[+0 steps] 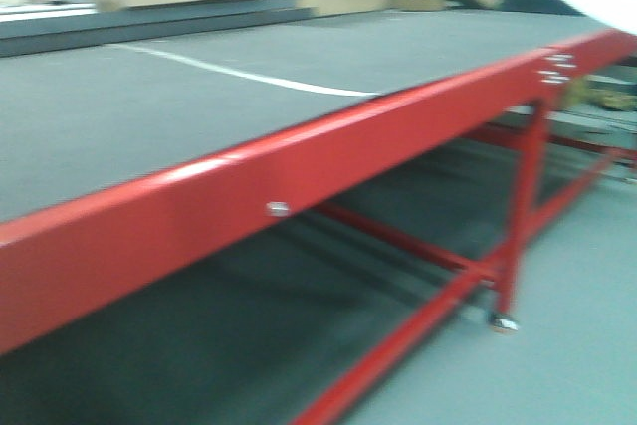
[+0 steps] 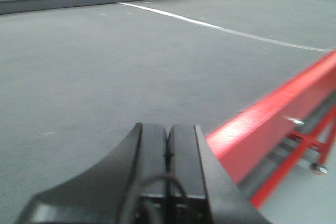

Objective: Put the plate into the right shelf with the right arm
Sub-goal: 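Drive the base away from the grey table holding the plate, then drive the base past the black chair to the blue-bin shelf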

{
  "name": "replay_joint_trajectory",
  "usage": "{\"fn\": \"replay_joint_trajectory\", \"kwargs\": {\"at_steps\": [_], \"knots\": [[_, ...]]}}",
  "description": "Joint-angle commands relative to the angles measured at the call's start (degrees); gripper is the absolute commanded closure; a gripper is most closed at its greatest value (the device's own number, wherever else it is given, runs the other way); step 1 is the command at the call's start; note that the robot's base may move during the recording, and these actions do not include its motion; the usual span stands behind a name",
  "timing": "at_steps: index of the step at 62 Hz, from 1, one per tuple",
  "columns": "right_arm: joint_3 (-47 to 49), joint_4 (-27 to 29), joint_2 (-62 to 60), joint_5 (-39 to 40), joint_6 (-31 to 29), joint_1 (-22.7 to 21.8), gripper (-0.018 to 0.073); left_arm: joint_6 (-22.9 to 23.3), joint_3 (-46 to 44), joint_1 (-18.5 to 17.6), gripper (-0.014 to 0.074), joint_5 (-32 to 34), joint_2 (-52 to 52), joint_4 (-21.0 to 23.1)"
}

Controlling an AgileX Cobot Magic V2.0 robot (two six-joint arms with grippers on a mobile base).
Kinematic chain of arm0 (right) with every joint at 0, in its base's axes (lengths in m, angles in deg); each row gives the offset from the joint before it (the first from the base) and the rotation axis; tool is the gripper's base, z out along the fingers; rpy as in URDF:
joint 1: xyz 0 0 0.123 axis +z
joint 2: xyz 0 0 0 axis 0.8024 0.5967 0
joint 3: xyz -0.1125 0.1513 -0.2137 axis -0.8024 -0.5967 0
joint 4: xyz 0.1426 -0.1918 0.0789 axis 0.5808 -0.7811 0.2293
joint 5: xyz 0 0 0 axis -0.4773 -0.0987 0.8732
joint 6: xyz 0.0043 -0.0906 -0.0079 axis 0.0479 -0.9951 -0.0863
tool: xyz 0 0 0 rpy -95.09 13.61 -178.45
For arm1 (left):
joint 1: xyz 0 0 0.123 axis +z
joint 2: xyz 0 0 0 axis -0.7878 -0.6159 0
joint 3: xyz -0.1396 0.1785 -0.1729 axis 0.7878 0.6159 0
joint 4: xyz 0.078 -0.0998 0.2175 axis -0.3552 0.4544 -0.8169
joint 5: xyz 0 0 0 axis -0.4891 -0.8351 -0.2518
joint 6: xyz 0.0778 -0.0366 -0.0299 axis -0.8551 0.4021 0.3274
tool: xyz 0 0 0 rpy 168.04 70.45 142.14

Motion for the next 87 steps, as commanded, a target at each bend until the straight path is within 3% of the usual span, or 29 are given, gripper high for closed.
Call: {"fn": "replay_joint_trajectory", "kwargs": {"at_steps": [1,87], "knots": [[1.75,0.33,0.30,5.93,-0.21,-0.43,0.0512,0.40,0.59,-0.11,0.0724,5.16,0.59,0.47],[1.75,0.33,0.30,5.93,-0.21,-0.43,0.0512,0.40,0.59,-0.11,0.0724,5.16,0.59,0.47]]}}
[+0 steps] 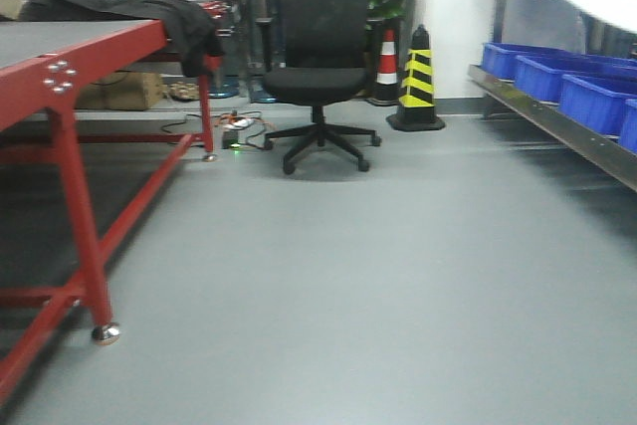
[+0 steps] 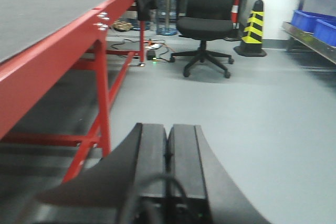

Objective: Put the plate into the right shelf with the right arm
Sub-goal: 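Drive the base past the black chair to the blue-bin shelf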

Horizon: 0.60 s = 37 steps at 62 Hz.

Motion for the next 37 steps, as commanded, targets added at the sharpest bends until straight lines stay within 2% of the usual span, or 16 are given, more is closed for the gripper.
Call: {"fn": "replay_joint_trajectory", "kwargs": {"at_steps": [1,37], "knots": [[1.75,0.33,0.30,5.93,-0.21,-0.38,0.0512,0.40,0.59,-0.11,0.0724,5.16,0.59,0.47],[1.75,0.33,0.30,5.93,-0.21,-0.38,0.0512,0.40,0.59,-0.11,0.0724,5.16,0.59,0.47]]}}
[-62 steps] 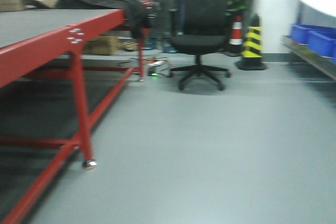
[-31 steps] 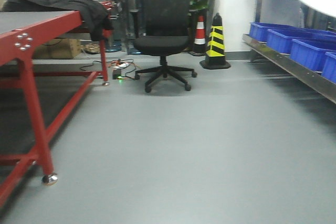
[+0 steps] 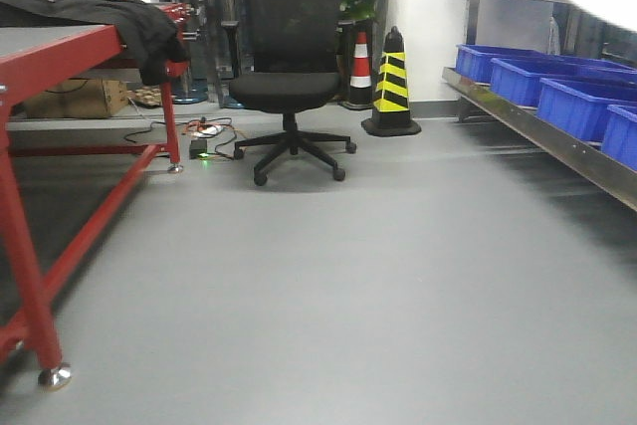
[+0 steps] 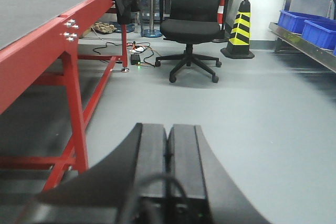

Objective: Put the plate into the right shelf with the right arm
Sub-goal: 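Drive the base past the black chair to the blue-bin shelf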

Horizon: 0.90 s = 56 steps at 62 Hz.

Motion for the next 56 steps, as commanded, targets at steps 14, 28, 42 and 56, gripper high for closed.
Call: {"fn": "replay_joint_trajectory", "kwargs": {"at_steps": [14,28,42,56], "knots": [[1.75,0.33,0.30,5.93,-0.21,-0.38,0.0512,0.40,0.59,-0.11,0.0724,5.16,0.59,0.47],[1.75,0.33,0.30,5.93,-0.21,-0.38,0.0512,0.40,0.59,-0.11,0.0724,5.16,0.59,0.47],[1.75,0.33,0.30,5.93,-0.21,-0.38,0.0512,0.40,0.59,-0.11,0.0724,5.16,0.59,0.47],[1.75,0.33,0.30,5.88,-0.21,-0.38,0.0512,0.40,0.59,-0.11,0.0724,5.16,0.59,0.47]]}}
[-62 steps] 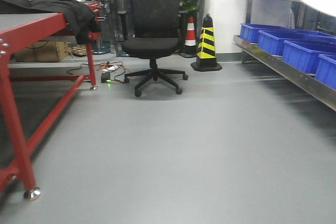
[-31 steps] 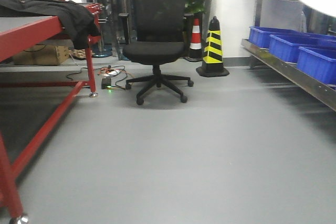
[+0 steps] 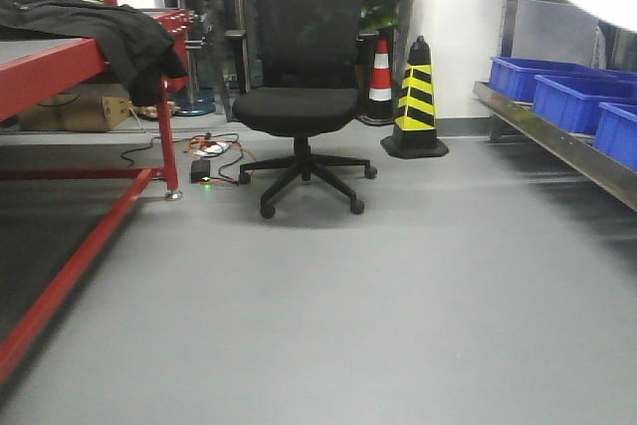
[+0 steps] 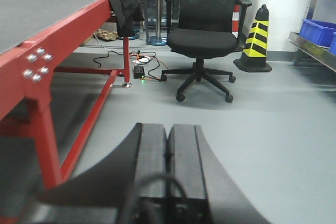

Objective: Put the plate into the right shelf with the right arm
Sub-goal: 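Drive the base past the black chair to the blue-bin shelf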

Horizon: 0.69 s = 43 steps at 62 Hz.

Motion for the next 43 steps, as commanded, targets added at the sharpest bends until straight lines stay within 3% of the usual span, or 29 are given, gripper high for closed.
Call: {"fn": "replay_joint_trajectory", "kwargs": {"at_steps": [1,43], "knots": [[1.75,0.25,0.30,5.77,-0.21,-0.38,0.0512,0.40,0.59,-0.11,0.0724,5.16,0.59,0.47],[1.75,0.25,0.30,5.77,-0.21,-0.38,0.0512,0.40,0.59,-0.11,0.0724,5.16,0.59,0.47]]}}
